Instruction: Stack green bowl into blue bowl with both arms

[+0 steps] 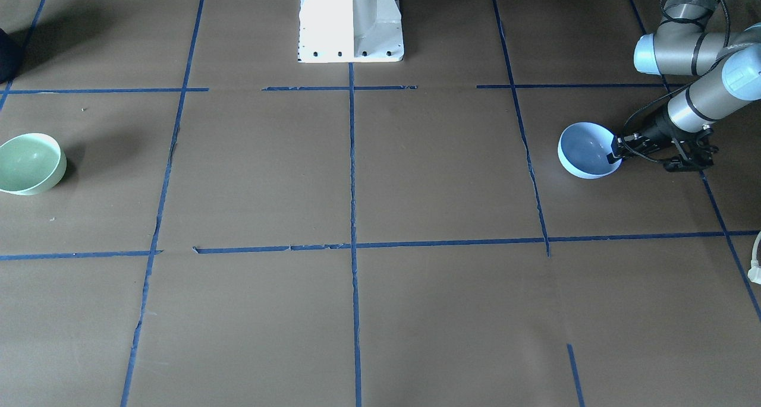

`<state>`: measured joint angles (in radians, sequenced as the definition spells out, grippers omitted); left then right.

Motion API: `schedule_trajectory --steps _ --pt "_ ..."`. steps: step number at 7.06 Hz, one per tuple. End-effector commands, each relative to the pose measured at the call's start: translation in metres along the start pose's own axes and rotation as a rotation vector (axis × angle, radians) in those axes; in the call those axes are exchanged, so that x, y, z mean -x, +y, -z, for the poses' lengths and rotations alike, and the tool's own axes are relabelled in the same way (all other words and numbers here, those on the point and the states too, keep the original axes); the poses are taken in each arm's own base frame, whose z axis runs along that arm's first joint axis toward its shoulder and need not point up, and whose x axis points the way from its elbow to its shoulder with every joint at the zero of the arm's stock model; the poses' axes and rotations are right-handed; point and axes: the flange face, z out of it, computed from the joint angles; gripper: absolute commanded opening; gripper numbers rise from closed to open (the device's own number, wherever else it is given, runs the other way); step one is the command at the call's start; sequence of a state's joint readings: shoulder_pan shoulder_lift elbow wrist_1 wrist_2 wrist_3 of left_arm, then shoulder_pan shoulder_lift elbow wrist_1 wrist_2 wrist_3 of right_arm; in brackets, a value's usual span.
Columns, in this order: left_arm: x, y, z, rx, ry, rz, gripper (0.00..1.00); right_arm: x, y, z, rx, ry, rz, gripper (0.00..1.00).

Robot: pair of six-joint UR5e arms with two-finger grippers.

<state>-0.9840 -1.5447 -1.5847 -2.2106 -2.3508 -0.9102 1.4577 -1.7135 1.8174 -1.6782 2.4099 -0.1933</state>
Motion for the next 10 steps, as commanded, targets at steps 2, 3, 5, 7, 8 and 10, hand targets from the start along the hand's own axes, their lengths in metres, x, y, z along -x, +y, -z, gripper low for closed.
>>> schedule_trajectory --steps 2,3,5,7,8,10 --pt "-0.112 -0.011 0.021 -0.025 0.113 0.082 0.00 0.001 0.000 -0.001 0.003 -0.001 0.001 1.00" --pt "-0.225 -0.006 0.009 0.018 0.193 0.141 0.00 0.001 -0.001 -0.001 0.003 -0.001 0.004 1.00" --pt "-0.407 0.037 -0.027 -0.044 0.247 0.217 0.00 0.002 -0.001 -0.001 0.002 0.000 0.003 1.00" --pt "-0.495 0.052 -0.063 -0.140 0.182 0.208 0.00 0.002 -0.002 -0.001 0.001 0.000 0.004 1.00" --pt "-0.492 0.051 -0.066 -0.143 0.174 0.209 0.00 0.002 -0.002 -0.001 0.001 0.000 0.004 1.00" --pt "-0.488 0.051 -0.066 -0.147 0.168 0.210 0.02 0.004 -0.002 0.000 -0.002 -0.018 0.004 1.00"
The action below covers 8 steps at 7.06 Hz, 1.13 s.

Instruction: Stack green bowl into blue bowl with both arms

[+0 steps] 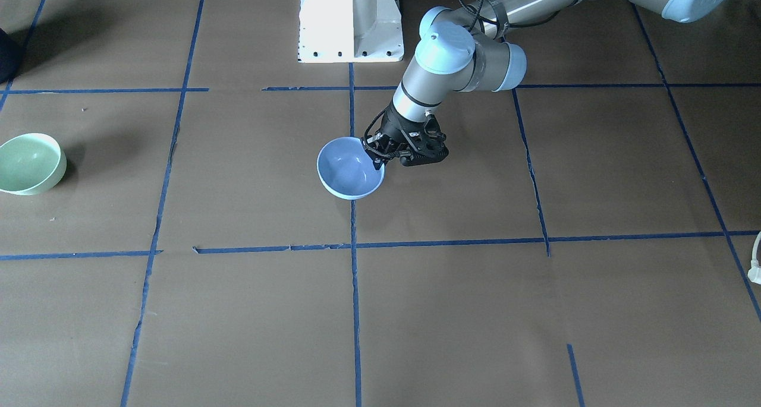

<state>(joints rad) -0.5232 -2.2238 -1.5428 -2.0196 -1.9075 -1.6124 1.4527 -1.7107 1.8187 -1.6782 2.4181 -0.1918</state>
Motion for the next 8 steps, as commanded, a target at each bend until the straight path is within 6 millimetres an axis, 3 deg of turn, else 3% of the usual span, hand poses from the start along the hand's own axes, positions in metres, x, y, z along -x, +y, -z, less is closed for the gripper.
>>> schedule_trajectory --steps 1,3,4,5,6,8 --pt "0.002 0.000 -0.003 -0.006 -0.008 0.001 0.03 0.002 -0.001 0.001 -0.003 -0.010 0.002 1.00" --pt "0.010 0.001 -0.010 -0.018 -0.021 -0.001 0.10 0.002 -0.001 0.000 -0.002 -0.013 0.002 1.00" --pt "0.010 0.002 -0.009 -0.020 -0.020 -0.002 0.69 0.004 -0.001 0.000 -0.006 -0.028 0.003 1.00" --pt "0.011 0.000 -0.010 -0.046 -0.019 -0.001 0.99 0.004 -0.001 0.000 -0.005 -0.030 0.002 1.00" --pt "0.008 -0.001 -0.003 -0.060 -0.005 -0.001 1.00 0.005 -0.001 -0.001 -0.004 -0.038 0.004 1.00" --pt "-0.019 -0.007 0.075 -0.092 0.130 -0.013 1.00 0.012 -0.009 -0.001 -0.006 -0.048 0.000 1.00"
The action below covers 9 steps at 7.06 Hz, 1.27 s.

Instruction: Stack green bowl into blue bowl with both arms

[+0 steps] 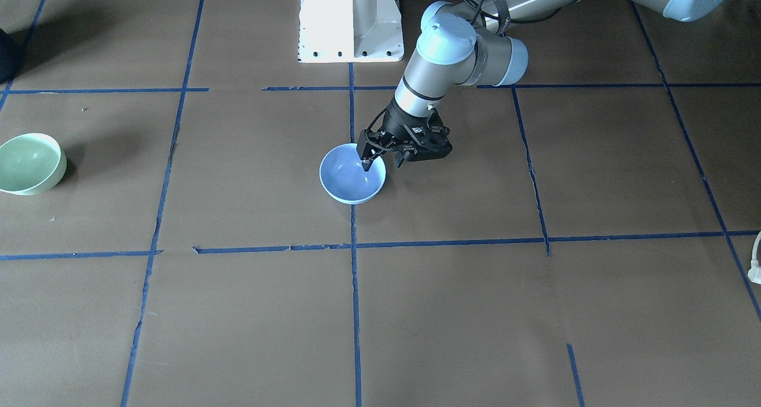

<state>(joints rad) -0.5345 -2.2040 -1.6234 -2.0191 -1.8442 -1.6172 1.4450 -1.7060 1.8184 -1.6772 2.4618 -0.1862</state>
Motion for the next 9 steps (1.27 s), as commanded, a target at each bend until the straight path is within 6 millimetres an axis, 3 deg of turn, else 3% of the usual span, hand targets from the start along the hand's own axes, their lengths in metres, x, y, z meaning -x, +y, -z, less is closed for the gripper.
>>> schedule_trajectory --steps 1,2,3,4,5,6,7,8,9 --pt "-0.006 -0.009 0.045 -0.026 0.068 -0.001 1.00 0.014 -0.012 -0.008 -0.030 0.008 -0.024 1.00" --pt "0.001 -0.010 0.042 -0.026 0.056 0.003 1.00 0.010 -0.016 -0.038 -0.060 0.006 -0.114 1.00" --pt "0.003 -0.012 0.041 -0.028 0.052 0.004 1.00 -0.012 -0.014 -0.073 -0.114 0.017 -0.126 1.00" --pt "0.003 -0.014 0.042 -0.032 0.052 0.006 1.00 -0.019 -0.012 -0.104 -0.181 0.039 -0.142 0.99" --pt "0.003 -0.014 0.042 -0.032 0.052 0.006 1.00 -0.030 0.003 -0.135 -0.200 0.043 -0.123 0.98" --pt "0.003 -0.015 0.043 -0.035 0.053 0.006 1.00 -0.039 0.014 -0.154 -0.203 0.030 -0.092 0.98" --pt "0.004 -0.015 0.042 -0.037 0.051 0.007 1.00 -0.037 0.016 -0.157 -0.191 0.012 -0.097 0.96" --pt "0.003 -0.015 0.043 -0.037 0.054 0.006 1.00 -0.034 0.017 -0.163 -0.169 -0.003 -0.105 0.26" --pt "0.003 -0.015 0.043 -0.037 0.054 0.006 1.00 -0.023 0.016 -0.171 -0.144 -0.024 -0.087 0.00"
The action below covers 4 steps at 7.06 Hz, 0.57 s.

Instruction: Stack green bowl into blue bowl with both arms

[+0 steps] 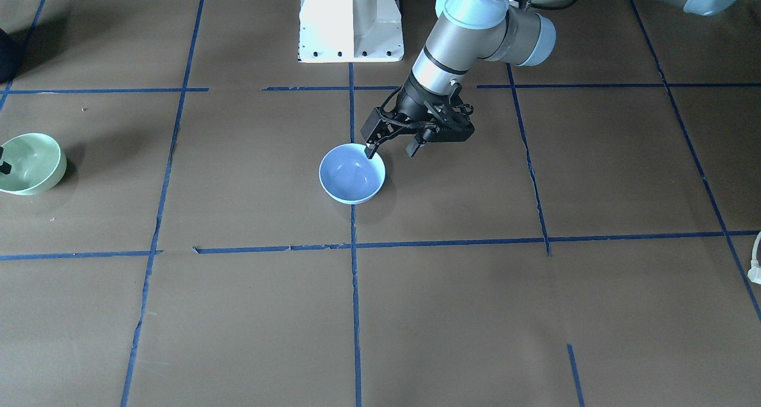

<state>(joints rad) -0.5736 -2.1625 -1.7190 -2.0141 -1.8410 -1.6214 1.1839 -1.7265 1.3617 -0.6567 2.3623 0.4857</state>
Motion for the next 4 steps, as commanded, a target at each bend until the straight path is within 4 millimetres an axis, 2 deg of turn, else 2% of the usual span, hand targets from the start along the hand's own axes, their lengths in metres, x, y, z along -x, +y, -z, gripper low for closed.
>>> schedule_trajectory --steps 1,2,3,4 --pt "0.000 0.000 0.000 0.000 0.001 0.000 1.00 0.017 0.002 -0.008 0.033 -0.048 0.025 0.00" --pt "0.000 0.001 0.000 0.001 0.002 -0.001 1.00 0.035 -0.006 0.001 0.028 -0.095 0.052 0.00" --pt "-0.001 0.001 0.001 0.001 0.005 -0.002 1.00 0.072 -0.017 0.015 0.012 -0.143 0.104 0.00" --pt "-0.003 0.002 0.007 0.000 0.016 -0.004 1.00 0.124 -0.031 0.034 0.001 -0.203 0.056 0.00"
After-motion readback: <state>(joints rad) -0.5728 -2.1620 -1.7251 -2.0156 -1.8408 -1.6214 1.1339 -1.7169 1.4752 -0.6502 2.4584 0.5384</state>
